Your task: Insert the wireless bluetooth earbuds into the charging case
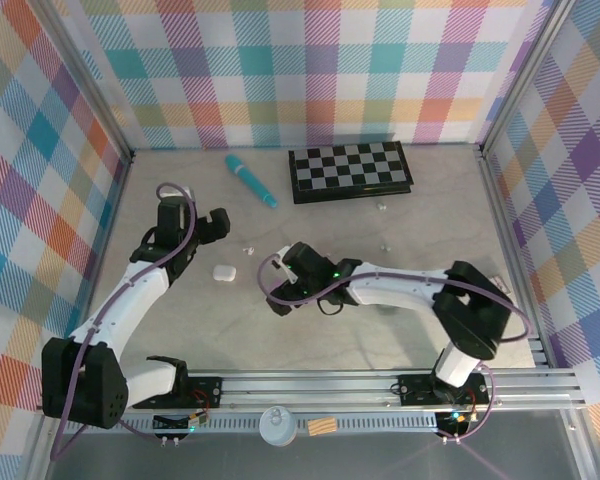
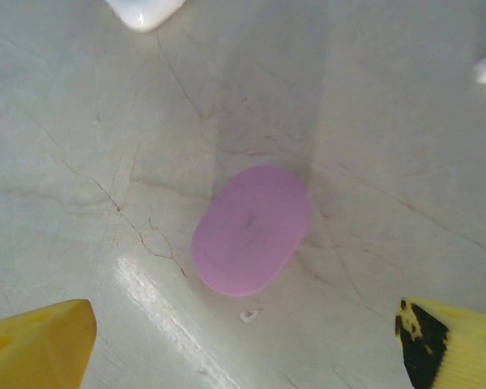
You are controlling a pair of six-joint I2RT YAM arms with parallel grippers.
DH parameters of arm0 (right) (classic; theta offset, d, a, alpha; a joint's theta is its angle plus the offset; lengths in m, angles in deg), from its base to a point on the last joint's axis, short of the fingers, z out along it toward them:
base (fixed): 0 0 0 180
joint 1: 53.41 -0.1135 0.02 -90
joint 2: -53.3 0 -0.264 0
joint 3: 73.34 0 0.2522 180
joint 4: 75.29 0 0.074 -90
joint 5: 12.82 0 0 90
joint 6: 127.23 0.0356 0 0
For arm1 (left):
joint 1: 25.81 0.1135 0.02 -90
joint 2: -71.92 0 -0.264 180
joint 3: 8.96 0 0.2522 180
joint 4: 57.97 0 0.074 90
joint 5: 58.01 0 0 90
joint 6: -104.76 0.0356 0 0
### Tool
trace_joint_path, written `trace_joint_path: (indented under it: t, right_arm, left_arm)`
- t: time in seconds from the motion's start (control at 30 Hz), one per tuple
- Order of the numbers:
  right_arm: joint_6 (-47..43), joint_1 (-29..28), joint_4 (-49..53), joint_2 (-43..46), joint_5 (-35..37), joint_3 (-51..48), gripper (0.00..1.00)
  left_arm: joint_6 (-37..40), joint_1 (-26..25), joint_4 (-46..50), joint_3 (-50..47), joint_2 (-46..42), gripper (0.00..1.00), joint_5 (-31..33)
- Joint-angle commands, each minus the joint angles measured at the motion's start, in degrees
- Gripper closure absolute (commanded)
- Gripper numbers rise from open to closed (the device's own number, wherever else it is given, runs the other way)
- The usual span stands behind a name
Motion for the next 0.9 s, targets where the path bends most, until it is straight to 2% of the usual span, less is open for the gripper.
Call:
trace_joint_path:
  t: [0.0,0.23,0.43,0.73,0.87]
  right_arm:
    - [0.20,-0.69,5.20,-4.42,-0.82,4.60,0.09]
    - [2.13,-1.15,10.05,-12.83,1.42,11.01,0.19]
    - [2.10,1.02,9.98,-11.47,2.49,8.66,0.25]
    - [-10.69,7.68,1.49,-1.17,-14.52,-2.90,0.23]
    - [-16.01,9.26,-1.52,1.25,-19.47,-4.92,0.22]
  left_arm:
    - [-0.63,0.57,2.17,0.26,-1.79,0.00,-0.77]
    - [0.35,0.55,2.86,0.20,-1.91,0.00,-1.26]
    - [0.66,0.50,2.53,0.28,-2.29,0.00,-2.17]
    - [1.59,0.49,4.24,2.26,-1.28,0.00,-4.96]
    - [1.82,0.46,3.99,1.58,-1.15,0.00,-4.79]
